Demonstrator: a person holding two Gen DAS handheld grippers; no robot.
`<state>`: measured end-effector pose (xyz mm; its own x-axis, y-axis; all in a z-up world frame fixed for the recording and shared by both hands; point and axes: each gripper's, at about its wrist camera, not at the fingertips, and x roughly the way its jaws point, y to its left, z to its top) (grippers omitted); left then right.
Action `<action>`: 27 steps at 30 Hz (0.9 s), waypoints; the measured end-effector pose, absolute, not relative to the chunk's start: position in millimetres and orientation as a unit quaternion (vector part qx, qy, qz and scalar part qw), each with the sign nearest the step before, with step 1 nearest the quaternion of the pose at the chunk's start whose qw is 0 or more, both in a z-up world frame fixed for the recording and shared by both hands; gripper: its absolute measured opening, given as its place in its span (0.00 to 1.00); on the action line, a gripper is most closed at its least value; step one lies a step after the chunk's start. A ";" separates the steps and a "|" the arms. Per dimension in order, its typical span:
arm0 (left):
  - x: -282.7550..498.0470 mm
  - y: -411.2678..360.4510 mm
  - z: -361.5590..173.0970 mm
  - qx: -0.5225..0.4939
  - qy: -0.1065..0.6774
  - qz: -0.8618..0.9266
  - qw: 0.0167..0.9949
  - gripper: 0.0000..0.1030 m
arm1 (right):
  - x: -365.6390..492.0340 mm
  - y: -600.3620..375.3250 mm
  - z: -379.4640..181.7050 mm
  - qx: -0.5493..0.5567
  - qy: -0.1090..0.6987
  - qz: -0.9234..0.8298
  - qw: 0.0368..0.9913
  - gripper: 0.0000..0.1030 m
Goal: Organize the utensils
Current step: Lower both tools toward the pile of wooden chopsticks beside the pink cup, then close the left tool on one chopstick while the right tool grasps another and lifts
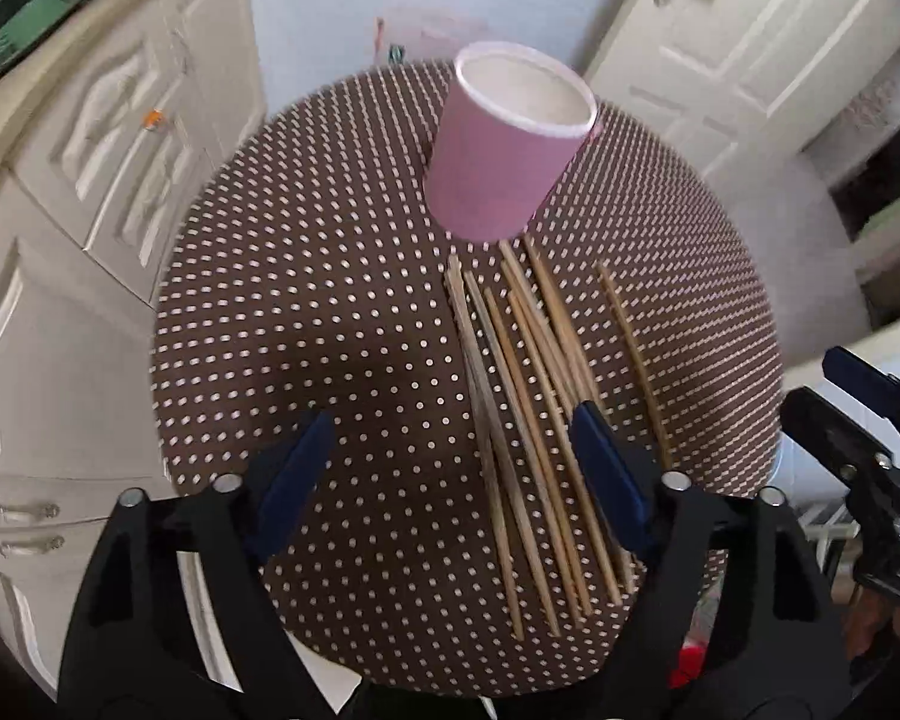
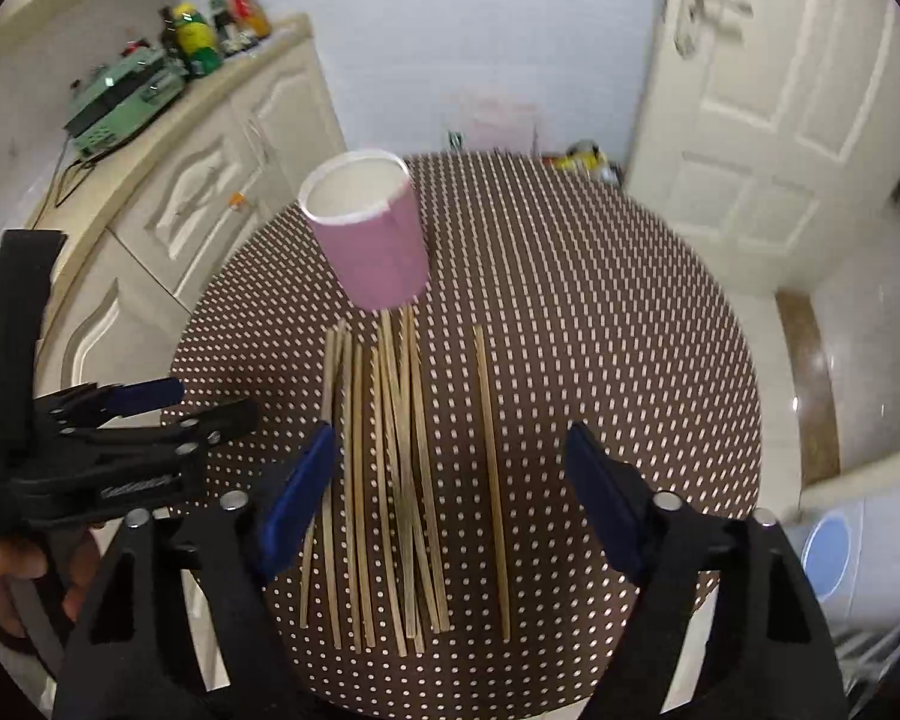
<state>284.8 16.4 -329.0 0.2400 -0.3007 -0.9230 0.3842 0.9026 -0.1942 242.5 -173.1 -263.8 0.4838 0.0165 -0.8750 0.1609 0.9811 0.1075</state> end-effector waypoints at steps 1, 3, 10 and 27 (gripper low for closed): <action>286.8 13.7 -334.6 0.038 0.581 -0.221 0.782 0.73 | 244.0 -176.0 -268.2 0.095 0.514 -0.043 0.851 0.66; 292.5 8.0 -347.7 0.044 0.593 -0.223 0.772 0.67 | 249.5 -180.6 -275.1 0.103 0.527 -0.043 0.843 0.61; 303.5 6.4 -388.4 0.063 0.632 -0.202 0.745 0.61 | 271.8 -195.9 -299.3 0.119 0.555 -0.031 0.823 0.60; 332.1 -46.4 -421.1 0.115 0.633 -0.155 0.750 0.62 | 328.8 -215.9 -343.3 0.102 0.609 0.029 0.786 0.53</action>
